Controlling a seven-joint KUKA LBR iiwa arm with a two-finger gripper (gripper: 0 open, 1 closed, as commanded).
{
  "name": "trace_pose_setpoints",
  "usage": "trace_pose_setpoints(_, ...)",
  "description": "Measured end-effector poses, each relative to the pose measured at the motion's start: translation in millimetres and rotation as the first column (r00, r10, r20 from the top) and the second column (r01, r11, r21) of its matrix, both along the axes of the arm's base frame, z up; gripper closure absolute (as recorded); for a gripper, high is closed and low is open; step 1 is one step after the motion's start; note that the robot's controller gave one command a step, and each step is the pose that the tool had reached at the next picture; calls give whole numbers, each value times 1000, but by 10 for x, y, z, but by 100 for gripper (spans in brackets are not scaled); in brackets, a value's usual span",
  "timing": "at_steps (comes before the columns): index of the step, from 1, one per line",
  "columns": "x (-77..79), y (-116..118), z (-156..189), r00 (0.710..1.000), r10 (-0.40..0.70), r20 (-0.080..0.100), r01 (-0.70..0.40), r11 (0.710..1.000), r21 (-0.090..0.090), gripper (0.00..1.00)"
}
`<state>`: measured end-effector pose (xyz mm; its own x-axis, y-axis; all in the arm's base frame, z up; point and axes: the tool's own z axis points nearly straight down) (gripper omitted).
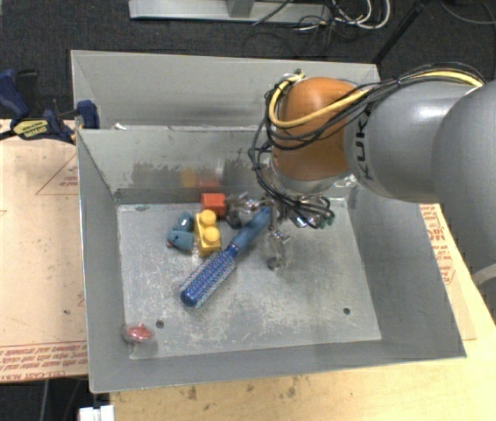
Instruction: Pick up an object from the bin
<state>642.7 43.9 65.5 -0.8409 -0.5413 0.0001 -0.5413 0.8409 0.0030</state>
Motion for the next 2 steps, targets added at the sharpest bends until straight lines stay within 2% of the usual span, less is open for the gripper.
trace_pose_setpoints(1,13,0,54,1000,0,5,0,1000,0,100)
trace_pose_setpoints(2,-66,-107,1346,1000,-4,13,4,1000,-1,100)
